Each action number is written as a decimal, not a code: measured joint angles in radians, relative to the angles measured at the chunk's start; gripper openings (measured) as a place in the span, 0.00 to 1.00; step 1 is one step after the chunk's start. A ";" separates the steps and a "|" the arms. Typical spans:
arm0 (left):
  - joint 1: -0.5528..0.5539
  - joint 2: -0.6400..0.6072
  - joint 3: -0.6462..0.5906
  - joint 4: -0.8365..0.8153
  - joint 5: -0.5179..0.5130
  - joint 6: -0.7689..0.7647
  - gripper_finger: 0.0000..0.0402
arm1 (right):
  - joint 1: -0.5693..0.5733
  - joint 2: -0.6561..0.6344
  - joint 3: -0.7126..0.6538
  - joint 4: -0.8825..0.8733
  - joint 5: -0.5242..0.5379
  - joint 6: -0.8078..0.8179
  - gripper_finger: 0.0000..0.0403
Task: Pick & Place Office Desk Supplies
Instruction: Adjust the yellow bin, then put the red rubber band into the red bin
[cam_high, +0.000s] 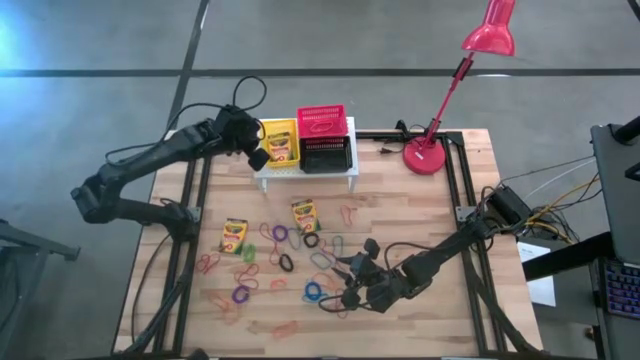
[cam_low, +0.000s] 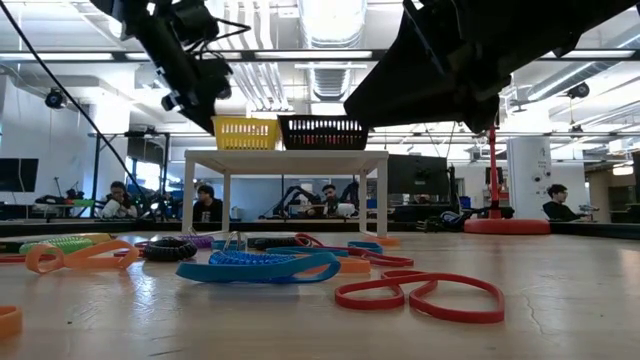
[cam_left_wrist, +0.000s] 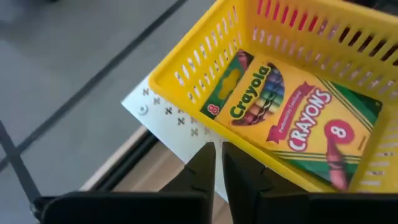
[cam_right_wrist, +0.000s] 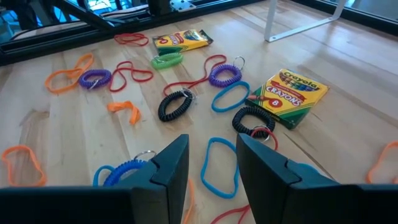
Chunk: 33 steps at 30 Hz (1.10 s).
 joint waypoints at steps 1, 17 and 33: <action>0.000 0.000 0.000 0.007 -0.008 0.003 0.08 | 0.000 0.000 0.000 0.000 0.000 0.000 0.32; -0.021 -0.042 0.036 -0.220 -0.239 -0.013 0.08 | 0.000 0.019 -0.001 0.006 0.000 0.009 0.32; -0.630 -0.378 -0.279 -0.119 -0.223 -0.453 0.01 | -0.004 0.148 0.038 0.129 -0.011 -0.003 0.32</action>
